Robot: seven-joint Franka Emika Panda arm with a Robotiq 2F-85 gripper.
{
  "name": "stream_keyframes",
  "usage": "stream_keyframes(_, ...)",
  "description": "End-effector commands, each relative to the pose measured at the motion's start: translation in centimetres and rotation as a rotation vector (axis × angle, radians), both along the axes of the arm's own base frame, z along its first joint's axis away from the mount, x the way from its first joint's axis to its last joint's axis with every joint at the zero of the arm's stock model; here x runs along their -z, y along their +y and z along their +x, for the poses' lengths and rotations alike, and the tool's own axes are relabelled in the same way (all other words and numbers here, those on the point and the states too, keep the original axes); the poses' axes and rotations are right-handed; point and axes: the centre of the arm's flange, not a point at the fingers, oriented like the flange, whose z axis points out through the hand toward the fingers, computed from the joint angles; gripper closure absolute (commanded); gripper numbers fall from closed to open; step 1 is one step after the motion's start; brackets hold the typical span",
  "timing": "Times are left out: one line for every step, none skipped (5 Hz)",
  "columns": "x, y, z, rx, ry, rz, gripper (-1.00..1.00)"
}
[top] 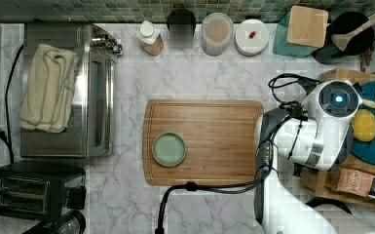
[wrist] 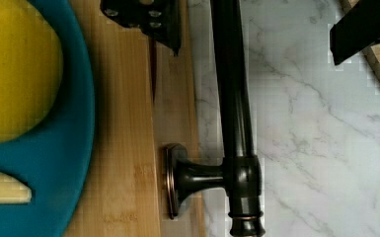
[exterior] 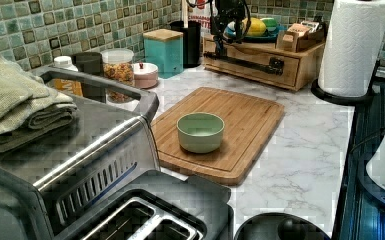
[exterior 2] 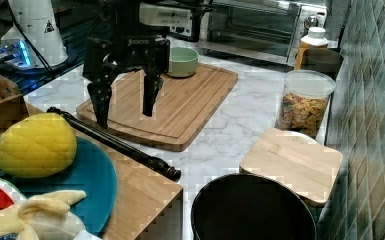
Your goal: Open the drawer.
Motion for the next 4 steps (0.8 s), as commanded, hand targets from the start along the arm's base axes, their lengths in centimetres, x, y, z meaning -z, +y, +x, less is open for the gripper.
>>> stream_keyframes(1.6, -2.6, -3.6, 0.023, -0.04, 0.001, -1.0)
stream_keyframes(2.5, -2.1, -3.6, 0.042, -0.057, 0.022, -1.0)
stream_keyframes(3.1, -1.5, -3.7, 0.054, -0.066, 0.026, -1.0)
stream_keyframes(3.7, -0.8, -3.7, 0.053, -0.081, 0.047, -1.0)
